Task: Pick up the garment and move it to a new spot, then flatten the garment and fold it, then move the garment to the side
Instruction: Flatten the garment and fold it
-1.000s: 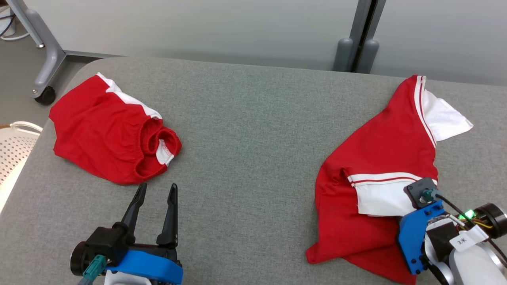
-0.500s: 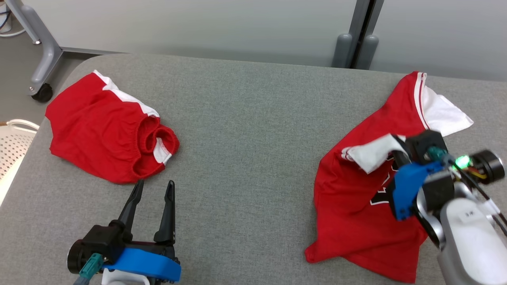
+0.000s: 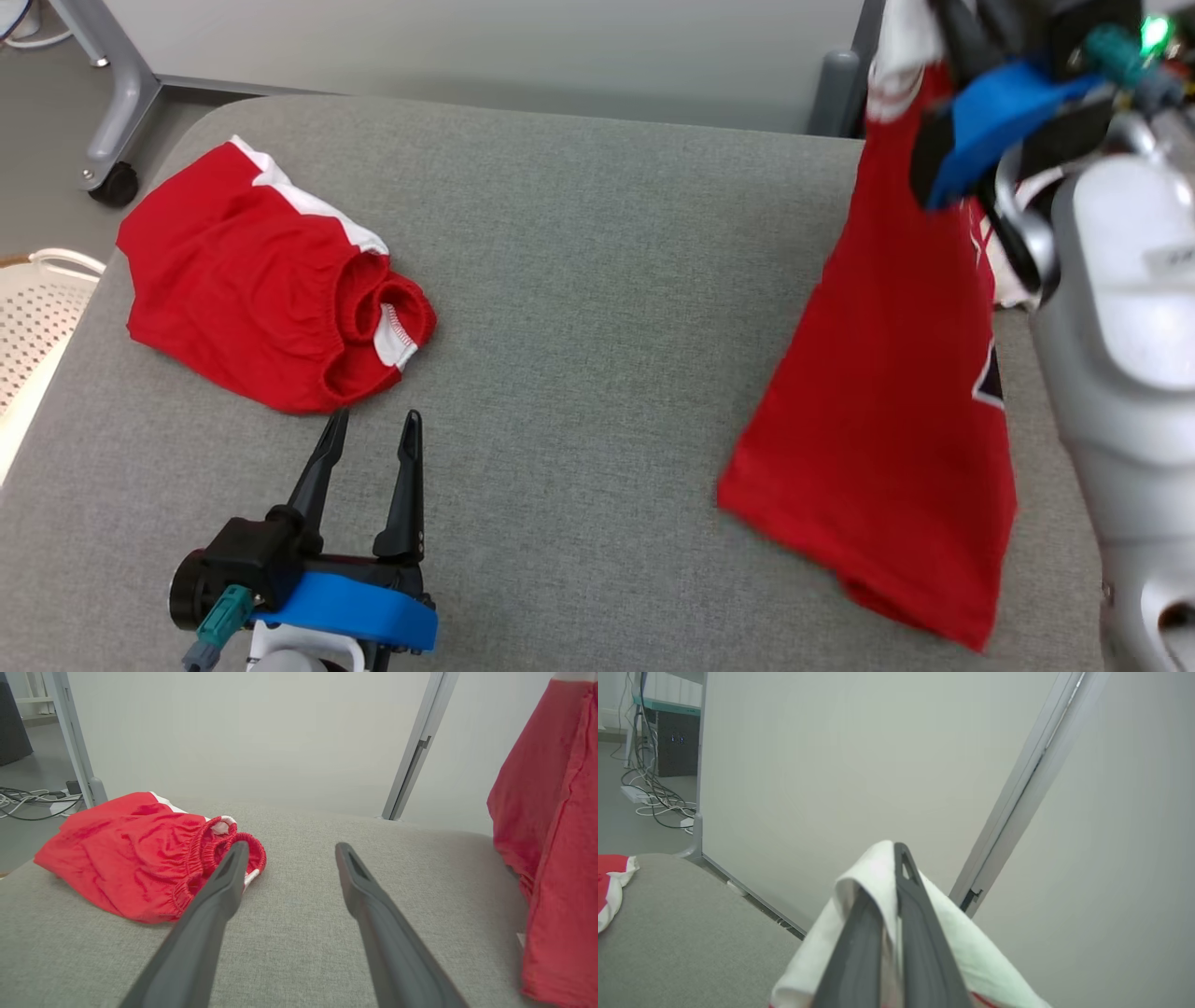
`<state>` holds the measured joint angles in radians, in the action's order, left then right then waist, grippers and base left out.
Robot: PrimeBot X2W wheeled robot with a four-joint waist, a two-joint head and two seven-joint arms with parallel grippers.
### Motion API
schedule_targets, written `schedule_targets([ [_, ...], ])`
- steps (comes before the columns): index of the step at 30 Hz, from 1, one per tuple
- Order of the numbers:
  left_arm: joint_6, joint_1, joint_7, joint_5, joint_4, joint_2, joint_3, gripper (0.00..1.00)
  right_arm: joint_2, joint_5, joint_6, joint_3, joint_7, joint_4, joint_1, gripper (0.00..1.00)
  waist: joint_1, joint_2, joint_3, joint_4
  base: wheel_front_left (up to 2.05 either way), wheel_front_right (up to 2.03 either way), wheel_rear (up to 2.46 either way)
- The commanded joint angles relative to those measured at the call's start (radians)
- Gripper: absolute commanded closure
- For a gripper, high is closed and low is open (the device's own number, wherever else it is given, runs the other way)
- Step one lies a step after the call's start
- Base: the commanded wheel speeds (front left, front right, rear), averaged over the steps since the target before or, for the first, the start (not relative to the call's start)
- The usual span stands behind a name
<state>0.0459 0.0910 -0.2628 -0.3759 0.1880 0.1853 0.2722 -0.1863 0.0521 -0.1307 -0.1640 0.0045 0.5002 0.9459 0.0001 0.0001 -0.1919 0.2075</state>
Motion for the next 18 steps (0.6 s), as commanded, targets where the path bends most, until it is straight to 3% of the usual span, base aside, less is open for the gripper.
schedule_targets([
  [1, 0.004, 0.015, -0.003, 0.008, 0.001, -0.002, -0.002, 0.0, 0.01, 0.003, 0.0, 0.009, -0.024, 0.017, 0.047, 1.0, -0.0001, -0.0001, -0.004, 0.006, 0.0, 0.0, 0.0],
  [9, 0.011, 0.013, -0.003, 0.015, 0.006, -0.019, -0.011, 0.0, 0.039, -0.016, 0.0, 0.044, -0.211, 0.099, 0.236, 1.0, -0.0001, -0.0001, -0.006, 0.035, 0.0, 0.0, 0.0],
  [13, 0.014, 0.0, -0.003, 0.016, 0.007, -0.021, -0.021, 0.0, -0.025, -0.026, 0.0, 0.011, -0.246, 0.075, 0.175, 1.0, -0.0001, -0.0001, 0.002, 0.036, 0.0, 0.0, 0.0],
  [18, 0.013, -0.023, -0.003, 0.023, 0.005, -0.017, -0.034, 0.0, -0.174, -0.034, 0.0, -0.047, -0.24, 0.047, -0.125, 1.0, -0.0001, -0.0001, 0.022, 0.01, 0.0, 0.0, 0.0],
])
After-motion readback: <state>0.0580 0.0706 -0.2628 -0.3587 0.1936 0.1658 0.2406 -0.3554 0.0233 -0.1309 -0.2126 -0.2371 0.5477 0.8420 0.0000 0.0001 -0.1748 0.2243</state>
